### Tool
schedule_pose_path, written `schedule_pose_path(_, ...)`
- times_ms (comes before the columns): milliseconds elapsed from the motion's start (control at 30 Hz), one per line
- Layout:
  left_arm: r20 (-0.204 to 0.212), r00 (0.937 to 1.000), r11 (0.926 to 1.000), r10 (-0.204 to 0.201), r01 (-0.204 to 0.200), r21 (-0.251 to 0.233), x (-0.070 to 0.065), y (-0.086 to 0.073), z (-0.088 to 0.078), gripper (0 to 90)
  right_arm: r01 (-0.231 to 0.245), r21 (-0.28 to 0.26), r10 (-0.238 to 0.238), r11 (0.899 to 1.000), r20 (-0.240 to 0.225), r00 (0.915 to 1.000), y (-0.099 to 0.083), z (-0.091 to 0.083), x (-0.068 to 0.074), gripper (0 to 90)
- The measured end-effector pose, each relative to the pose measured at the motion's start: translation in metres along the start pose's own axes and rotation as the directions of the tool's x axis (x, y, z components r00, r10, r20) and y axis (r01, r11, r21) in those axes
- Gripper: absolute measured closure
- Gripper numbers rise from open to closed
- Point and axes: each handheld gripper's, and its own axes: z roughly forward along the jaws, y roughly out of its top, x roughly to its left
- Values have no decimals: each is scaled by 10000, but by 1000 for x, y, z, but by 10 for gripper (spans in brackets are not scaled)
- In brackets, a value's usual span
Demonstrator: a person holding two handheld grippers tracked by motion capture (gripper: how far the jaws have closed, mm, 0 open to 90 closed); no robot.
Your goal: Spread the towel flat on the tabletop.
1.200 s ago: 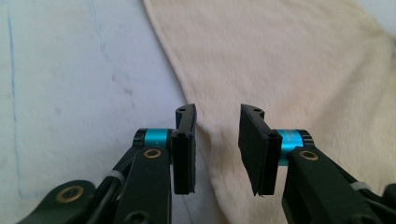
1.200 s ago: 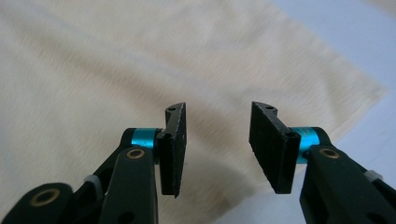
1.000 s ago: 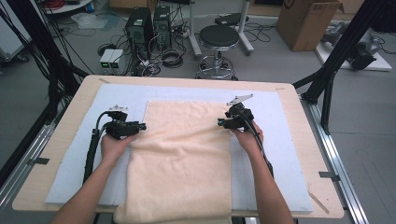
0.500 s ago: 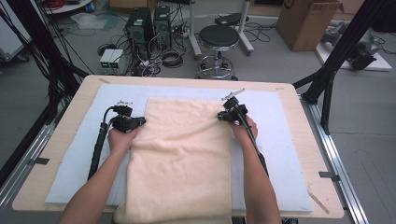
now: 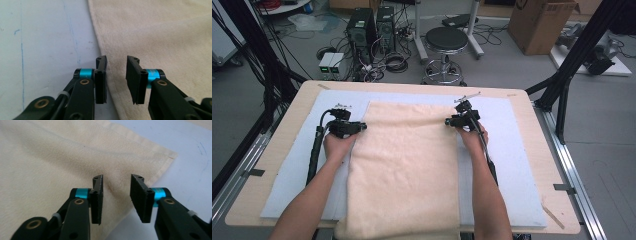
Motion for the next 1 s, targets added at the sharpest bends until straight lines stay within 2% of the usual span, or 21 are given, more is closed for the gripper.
schedule_pose_path(133,424,9985,9989,345,-331,-333,-9,4,-7,635,-213,-187,203,9996,-535,9984,-1,-10,1,527)
schedule_pose_path(233,506,9976,9979,482,-459,-452,-10,5,-9,600,-14,-416,-15,9991,-702,9975,0,-15,7,491)
schedule_pose_path(367,542,9981,9980,294,-263,-566,-6,6,-12,586,181,-517,-214,9985,-645,9977,3,-14,12,464)
schedule_pose_path(433,555,9981,9979,272,-239,-604,-3,6,-13,557,181,-480,-209,9987,-583,9981,3,-13,12,451)
schedule_pose_path(600,650,9977,9975,190,-145,-697,1,7,-18,530,89,-462,-124,9989,-765,9970,3,-11,14,418)
schedule_pose_path(833,878,9947,9961,528,-463,-750,-3,9,-25,507,217,-567,-268,9982,-910,9955,6,-15,21,376)
schedule_pose_path(1000,920,9944,9953,511,-431,-867,-6,10,-26,498,216,-638,-273,9977,-887,9957,6,-21,20,363)
